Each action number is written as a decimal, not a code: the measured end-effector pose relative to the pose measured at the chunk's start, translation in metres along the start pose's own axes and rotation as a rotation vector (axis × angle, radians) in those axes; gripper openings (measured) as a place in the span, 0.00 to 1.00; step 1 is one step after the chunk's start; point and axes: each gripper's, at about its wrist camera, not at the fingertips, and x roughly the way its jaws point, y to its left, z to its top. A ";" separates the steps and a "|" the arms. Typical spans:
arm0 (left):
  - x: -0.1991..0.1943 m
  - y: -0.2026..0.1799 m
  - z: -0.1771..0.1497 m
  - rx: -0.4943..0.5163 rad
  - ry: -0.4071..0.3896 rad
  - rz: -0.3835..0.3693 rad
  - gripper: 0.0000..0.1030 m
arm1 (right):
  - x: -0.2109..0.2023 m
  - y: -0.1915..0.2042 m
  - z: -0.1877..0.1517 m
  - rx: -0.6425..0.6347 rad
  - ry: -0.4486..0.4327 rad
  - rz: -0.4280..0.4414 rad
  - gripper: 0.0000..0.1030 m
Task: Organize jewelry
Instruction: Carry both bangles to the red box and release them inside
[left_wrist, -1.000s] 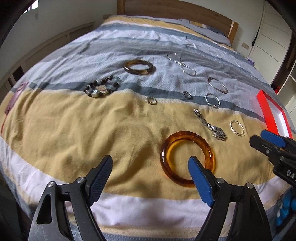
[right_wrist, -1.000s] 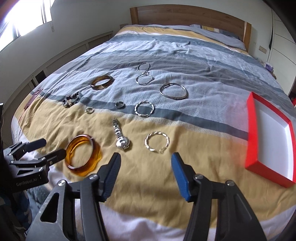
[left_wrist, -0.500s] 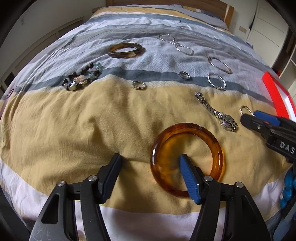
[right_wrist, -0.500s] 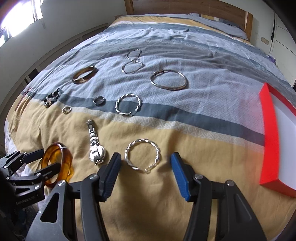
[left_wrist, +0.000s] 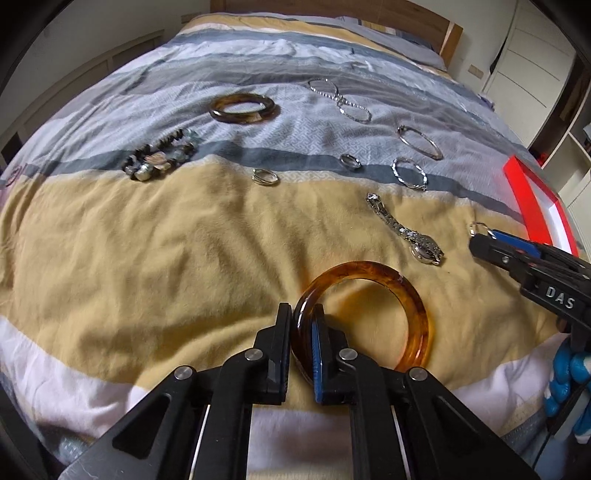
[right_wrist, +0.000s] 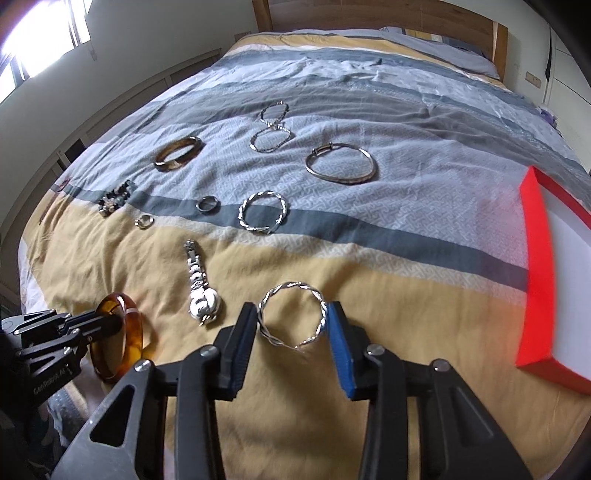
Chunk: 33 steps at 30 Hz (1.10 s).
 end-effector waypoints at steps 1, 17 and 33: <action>-0.004 0.000 -0.001 0.003 -0.005 0.006 0.09 | -0.005 0.000 -0.002 0.005 -0.007 0.002 0.36; -0.068 -0.059 0.001 0.087 -0.081 -0.019 0.09 | -0.113 -0.059 -0.037 0.108 -0.159 -0.039 0.36; 0.000 -0.318 0.085 0.441 -0.041 -0.206 0.09 | -0.147 -0.250 -0.040 0.231 -0.178 -0.217 0.36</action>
